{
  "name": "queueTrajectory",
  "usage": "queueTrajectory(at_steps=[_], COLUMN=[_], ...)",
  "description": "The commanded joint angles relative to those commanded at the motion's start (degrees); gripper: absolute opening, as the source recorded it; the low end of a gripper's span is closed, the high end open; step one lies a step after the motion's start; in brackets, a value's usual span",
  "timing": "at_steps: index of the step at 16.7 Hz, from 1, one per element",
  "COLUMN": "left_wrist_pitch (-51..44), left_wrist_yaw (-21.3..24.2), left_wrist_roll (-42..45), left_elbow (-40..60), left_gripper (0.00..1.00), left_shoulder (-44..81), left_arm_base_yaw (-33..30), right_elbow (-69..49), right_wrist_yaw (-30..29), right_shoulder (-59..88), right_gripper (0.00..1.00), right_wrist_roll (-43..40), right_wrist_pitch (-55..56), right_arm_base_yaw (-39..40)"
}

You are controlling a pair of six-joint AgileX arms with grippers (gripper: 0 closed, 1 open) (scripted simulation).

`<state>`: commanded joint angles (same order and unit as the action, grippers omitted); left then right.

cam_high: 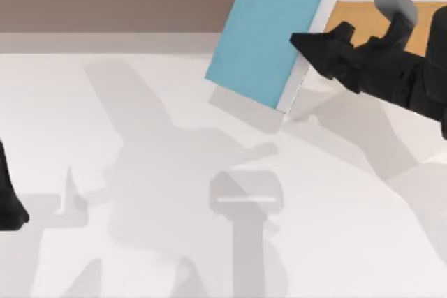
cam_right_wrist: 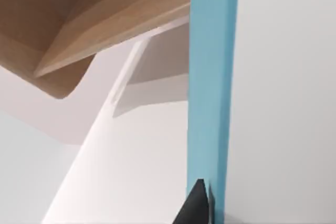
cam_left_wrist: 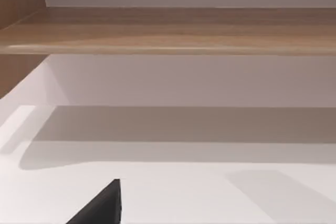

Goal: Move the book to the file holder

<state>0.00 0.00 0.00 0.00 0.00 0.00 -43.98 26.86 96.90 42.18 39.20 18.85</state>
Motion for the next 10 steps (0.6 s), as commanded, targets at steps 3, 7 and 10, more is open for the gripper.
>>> queueTrajectory(at_steps=[3, 7, 10], left_wrist_pitch=[0.0, 0.0, 0.0], left_wrist_yaw=[0.0, 0.0, 0.0], left_wrist_roll=[0.0, 0.0, 0.0], left_elbow=[0.0, 0.0, 0.0], left_gripper=[1.0, 1.0, 1.0], left_shoulder=[0.0, 0.0, 0.0], left_arm_base_yaw=[0.0, 0.0, 0.0], right_elbow=[8.31, 11.84, 9.46], right_wrist_yaw=[7.14, 10.38, 9.25], right_shoulder=[-3.02, -4.04, -2.74], right_gripper=[0.0, 0.0, 0.0], right_wrist_roll=[8.64, 20.09, 27.87], right_wrist_pitch=[-0.36, -0.39, -0.02], right_arm_base_yaw=[-8.6, -23.33, -34.36])
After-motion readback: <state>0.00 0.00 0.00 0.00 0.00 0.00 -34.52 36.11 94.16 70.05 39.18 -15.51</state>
